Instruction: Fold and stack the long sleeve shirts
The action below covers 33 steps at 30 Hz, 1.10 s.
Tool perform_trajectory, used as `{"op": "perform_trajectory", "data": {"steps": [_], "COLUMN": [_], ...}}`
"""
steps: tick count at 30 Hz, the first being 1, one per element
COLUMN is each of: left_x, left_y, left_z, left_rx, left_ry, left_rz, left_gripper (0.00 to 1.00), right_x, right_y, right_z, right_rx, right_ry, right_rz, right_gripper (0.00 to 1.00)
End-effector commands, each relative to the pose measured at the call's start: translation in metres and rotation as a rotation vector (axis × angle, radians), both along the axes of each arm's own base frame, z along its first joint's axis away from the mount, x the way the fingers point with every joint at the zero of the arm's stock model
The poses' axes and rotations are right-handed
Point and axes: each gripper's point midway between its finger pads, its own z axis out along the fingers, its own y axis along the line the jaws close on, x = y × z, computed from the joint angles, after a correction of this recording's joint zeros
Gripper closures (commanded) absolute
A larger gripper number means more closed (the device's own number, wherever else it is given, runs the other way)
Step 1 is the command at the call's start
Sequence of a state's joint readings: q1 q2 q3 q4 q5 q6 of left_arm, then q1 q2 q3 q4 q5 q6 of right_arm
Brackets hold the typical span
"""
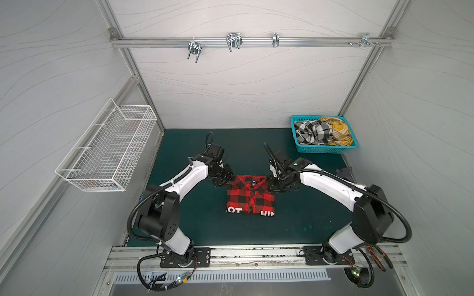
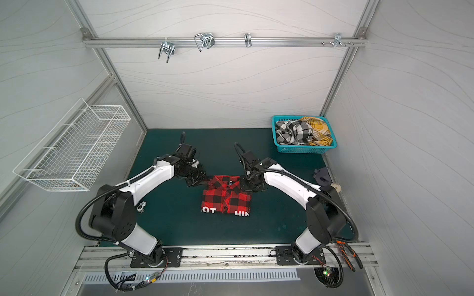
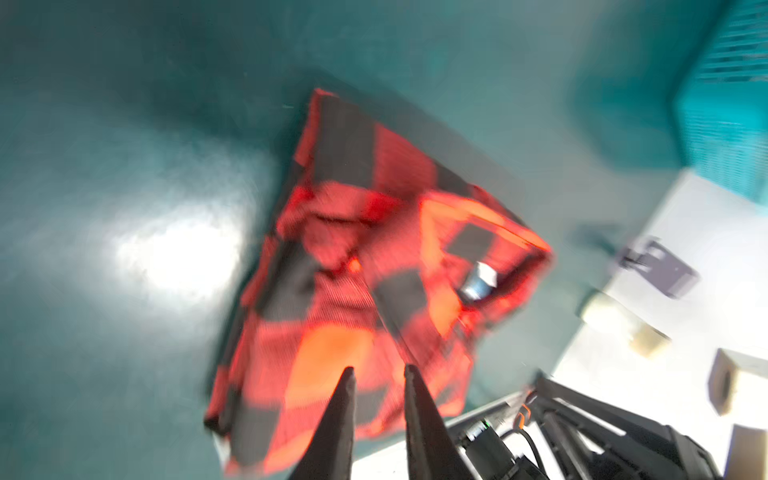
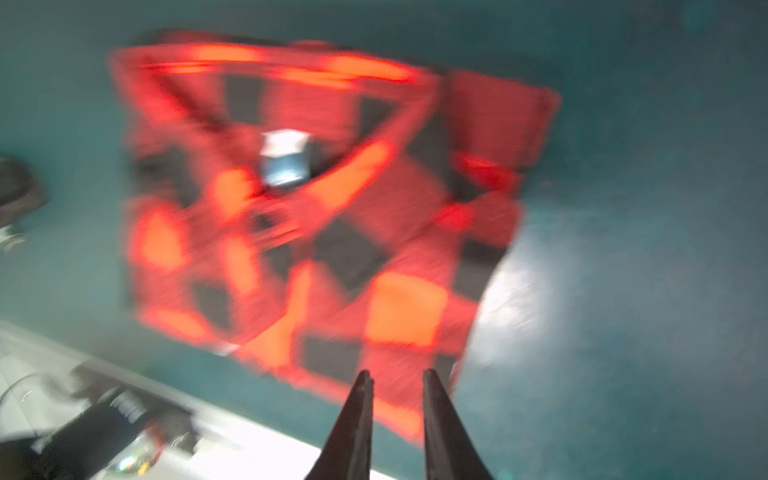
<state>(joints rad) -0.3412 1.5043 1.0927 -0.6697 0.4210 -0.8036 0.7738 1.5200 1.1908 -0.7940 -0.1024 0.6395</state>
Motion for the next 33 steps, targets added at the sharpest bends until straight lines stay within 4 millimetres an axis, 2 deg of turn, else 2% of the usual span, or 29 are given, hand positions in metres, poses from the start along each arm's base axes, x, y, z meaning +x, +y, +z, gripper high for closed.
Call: {"op": "perform_trajectory", "data": {"steps": [1, 4, 9, 12, 15, 18, 23, 26, 28, 33], "left_x": [-0.033, -0.045, -0.05, -0.053, -0.052, -0.048, -0.044, -0.04, -0.035, -0.024], "left_y": [0.003, -0.004, -0.014, -0.012, -0.008, -0.009, -0.006, -0.01, -0.008, 0.003], "left_z": [-0.017, -0.033, -0.051, -0.066, -0.083, -0.096, -0.105, -0.09, -0.064, 0.019], "left_rx": [-0.009, -0.057, -0.097, -0.066, -0.031, -0.022, 0.011, -0.005, 0.003, 0.038], "left_ry": [0.081, 0.122, 0.164, 0.186, 0.209, 0.227, 0.231, 0.199, 0.137, -0.095], "left_rz": [0.001, -0.005, -0.027, -0.036, -0.031, -0.029, -0.031, -0.048, -0.055, -0.084], "left_gripper": [0.83, 0.88, 0.96, 1.0, 1.0, 1.0, 1.0, 1.0, 0.99, 0.86], "right_x": [-0.031, -0.042, -0.053, -0.06, -0.058, -0.047, -0.031, -0.024, -0.021, -0.016], "right_y": [-0.002, 0.005, 0.002, -0.002, -0.011, -0.018, -0.029, -0.029, -0.027, -0.033], "right_z": [-0.007, -0.019, -0.054, -0.08, -0.098, -0.101, -0.091, -0.076, -0.059, -0.012], "right_rx": [-0.03, 0.012, -0.007, -0.034, -0.064, -0.084, -0.115, -0.096, -0.072, -0.028], "right_ry": [0.083, 0.132, 0.21, 0.275, 0.317, 0.305, 0.274, 0.245, 0.212, 0.12], "right_rz": [0.004, -0.01, -0.038, -0.068, -0.107, -0.124, -0.138, -0.119, -0.106, -0.113], "right_gripper": [0.75, 0.75, 0.75, 0.77, 0.77, 0.77, 0.77, 0.77, 0.77, 0.75]}}
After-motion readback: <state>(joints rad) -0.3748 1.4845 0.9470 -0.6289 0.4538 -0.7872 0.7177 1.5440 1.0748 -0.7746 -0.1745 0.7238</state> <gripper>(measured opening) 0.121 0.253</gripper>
